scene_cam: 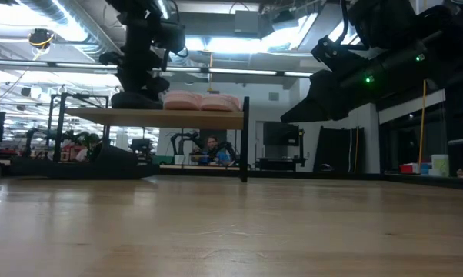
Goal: Pick and place slides into the shelf
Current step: Put the bottom black slide on the shelf
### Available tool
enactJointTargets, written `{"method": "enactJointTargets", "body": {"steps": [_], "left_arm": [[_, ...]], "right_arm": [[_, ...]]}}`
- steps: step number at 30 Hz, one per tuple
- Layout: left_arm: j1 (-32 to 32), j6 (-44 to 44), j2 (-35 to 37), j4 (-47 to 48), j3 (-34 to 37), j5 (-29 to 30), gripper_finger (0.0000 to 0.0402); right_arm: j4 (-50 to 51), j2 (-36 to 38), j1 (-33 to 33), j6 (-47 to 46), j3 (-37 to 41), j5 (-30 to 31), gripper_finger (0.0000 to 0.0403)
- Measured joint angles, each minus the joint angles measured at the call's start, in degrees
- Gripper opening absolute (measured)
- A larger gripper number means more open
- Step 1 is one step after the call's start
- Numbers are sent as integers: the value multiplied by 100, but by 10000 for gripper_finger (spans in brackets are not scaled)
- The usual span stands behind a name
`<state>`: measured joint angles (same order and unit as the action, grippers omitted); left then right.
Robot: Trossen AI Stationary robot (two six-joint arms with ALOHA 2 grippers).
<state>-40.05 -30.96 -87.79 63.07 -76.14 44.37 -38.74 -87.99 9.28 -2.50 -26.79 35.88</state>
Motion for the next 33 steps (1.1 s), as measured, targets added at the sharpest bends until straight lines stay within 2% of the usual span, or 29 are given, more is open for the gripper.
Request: {"method": "enactJointTargets", "body": {"steps": [23,33], "left_arm": [[337,-463,9,28,-4,-167,2],[442,-452,9,24,-4,-215,28]], "right_arm": [[0,0,0,22,0,-1,23],[0,0,0,22,0,-2,23]]}}
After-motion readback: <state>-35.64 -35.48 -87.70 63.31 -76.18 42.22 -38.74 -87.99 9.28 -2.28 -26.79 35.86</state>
